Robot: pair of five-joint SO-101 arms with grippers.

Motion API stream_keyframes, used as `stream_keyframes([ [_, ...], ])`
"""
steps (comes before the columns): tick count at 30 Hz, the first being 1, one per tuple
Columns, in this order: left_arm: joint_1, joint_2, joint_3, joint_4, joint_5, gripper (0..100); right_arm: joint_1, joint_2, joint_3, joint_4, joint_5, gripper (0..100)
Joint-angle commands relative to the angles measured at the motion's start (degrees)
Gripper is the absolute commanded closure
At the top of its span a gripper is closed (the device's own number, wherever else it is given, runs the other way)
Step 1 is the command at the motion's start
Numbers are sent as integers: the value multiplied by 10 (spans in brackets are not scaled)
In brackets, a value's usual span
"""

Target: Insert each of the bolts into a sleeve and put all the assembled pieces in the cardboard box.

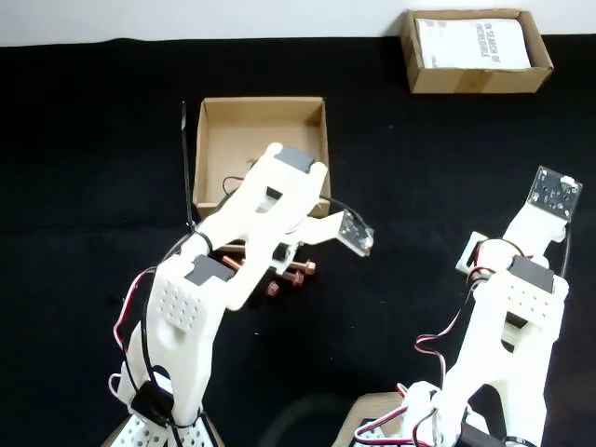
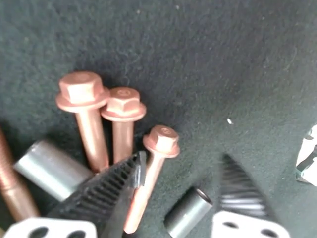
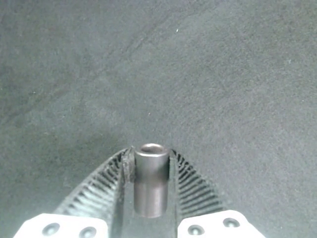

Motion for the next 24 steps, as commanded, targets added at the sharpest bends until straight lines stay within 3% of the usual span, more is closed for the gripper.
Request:
stream_keyframes([
  [1,-35,22,-10,-7,-2,954,9,-16,-3,-8,6,991],
  [2,-37,29,-12,-7,-2,992,12,-17,-3,-8,12,991],
  [17,-36,29,-15,11,3,992,25,-17,-7,-5,30,991],
  [24,0,3,-15,21,147,992,-38,-23,-10,53,-1,991],
])
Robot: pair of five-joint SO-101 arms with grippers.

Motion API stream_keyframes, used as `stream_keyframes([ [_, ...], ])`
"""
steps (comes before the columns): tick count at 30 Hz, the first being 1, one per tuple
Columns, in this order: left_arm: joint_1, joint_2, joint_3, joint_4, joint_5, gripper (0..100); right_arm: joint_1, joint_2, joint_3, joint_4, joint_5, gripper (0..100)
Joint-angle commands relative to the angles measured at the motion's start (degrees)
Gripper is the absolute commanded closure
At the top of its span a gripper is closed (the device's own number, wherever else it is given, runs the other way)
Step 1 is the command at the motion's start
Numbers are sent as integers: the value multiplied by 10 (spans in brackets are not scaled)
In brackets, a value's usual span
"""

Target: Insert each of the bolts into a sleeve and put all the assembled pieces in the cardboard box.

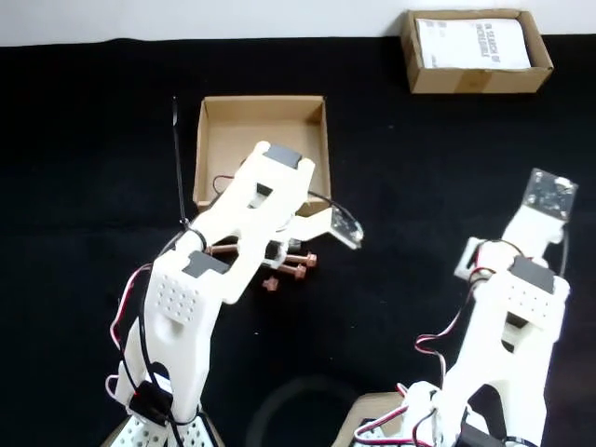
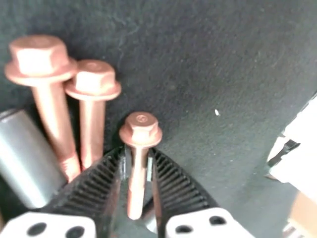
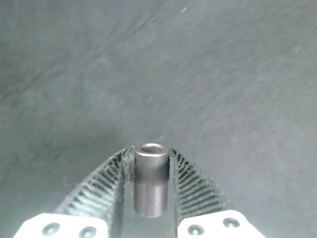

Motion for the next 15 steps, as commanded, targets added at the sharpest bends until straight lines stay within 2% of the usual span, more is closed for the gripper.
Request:
stream_keyframes([
  [1,22,-37,-5,1,62,992,-38,-23,-17,19,-17,991],
  [10,58,-224,-4,2,184,992,-108,-23,-134,131,-13,991],
  [12,65,-270,-8,1,236,992,-137,-23,-160,160,-13,991],
  [15,69,-345,-9,1,367,992,-184,-24,-197,185,-13,991],
])
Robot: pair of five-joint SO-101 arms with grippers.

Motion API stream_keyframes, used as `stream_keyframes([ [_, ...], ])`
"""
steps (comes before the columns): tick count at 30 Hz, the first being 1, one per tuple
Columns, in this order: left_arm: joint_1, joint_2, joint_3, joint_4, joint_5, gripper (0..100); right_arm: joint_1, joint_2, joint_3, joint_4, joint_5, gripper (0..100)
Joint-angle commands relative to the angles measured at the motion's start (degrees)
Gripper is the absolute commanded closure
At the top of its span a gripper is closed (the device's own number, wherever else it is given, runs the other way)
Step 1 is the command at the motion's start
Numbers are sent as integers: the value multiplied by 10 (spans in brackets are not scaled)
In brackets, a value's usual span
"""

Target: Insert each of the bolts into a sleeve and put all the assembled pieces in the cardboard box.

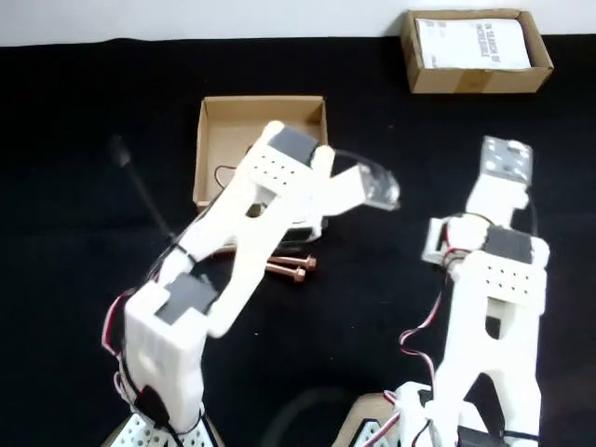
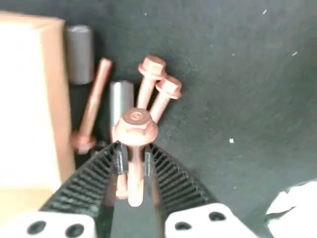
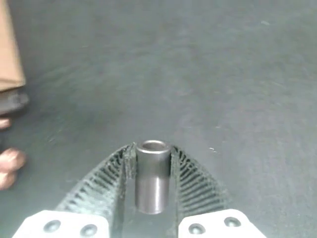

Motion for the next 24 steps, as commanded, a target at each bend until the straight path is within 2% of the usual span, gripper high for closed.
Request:
stream_keyframes([
  [1,4,-120,-12,4,159,992,-53,-23,-69,27,-4,991],
  [3,1,-172,-11,2,244,992,-82,-24,-101,43,-5,991],
  [6,1,-240,0,1,325,992,-132,-49,-144,77,-5,991],
  [13,1,-404,57,-17,396,992,-252,-186,-108,102,-6,991],
  [19,0,-599,236,-152,431,992,-308,-330,35,98,-4,991],
  [24,-25,-795,495,-362,433,992,-306,-418,165,29,-4,991],
])
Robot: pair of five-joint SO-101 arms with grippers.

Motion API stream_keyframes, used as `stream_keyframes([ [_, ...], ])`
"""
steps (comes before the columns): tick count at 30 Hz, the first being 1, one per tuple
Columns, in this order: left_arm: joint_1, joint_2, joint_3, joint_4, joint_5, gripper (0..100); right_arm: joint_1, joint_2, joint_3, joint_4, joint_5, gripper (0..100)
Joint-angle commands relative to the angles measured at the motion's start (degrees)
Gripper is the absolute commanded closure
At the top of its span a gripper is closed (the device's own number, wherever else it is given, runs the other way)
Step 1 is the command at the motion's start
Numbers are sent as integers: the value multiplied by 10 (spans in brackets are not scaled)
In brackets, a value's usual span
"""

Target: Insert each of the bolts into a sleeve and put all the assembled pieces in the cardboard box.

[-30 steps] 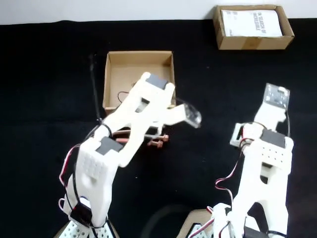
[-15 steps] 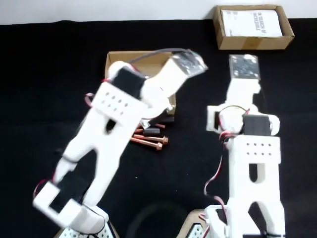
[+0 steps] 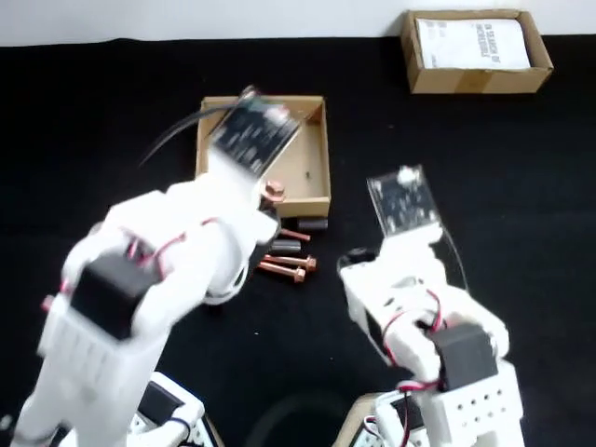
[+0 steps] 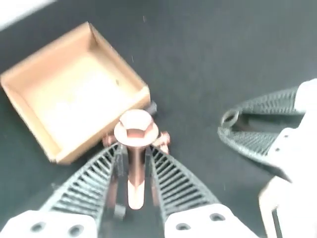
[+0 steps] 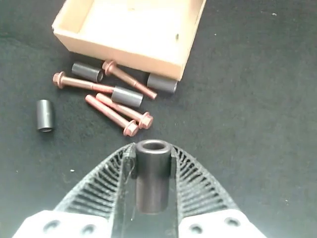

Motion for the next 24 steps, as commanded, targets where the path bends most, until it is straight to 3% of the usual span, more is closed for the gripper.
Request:
stream_keyframes([
  [1,-22,-153,194,-185,5,992,-3,-56,79,-68,-5,991],
  [4,-24,-247,334,-335,6,992,-3,-84,151,-150,-6,991],
  [8,-21,-288,418,-430,51,992,-3,-109,248,-282,-6,991],
  [18,-21,-117,337,-440,244,991,-14,-158,477,-678,-8,991],
  [24,-21,-70,277,-441,253,991,-18,-161,526,-718,-47,991],
])
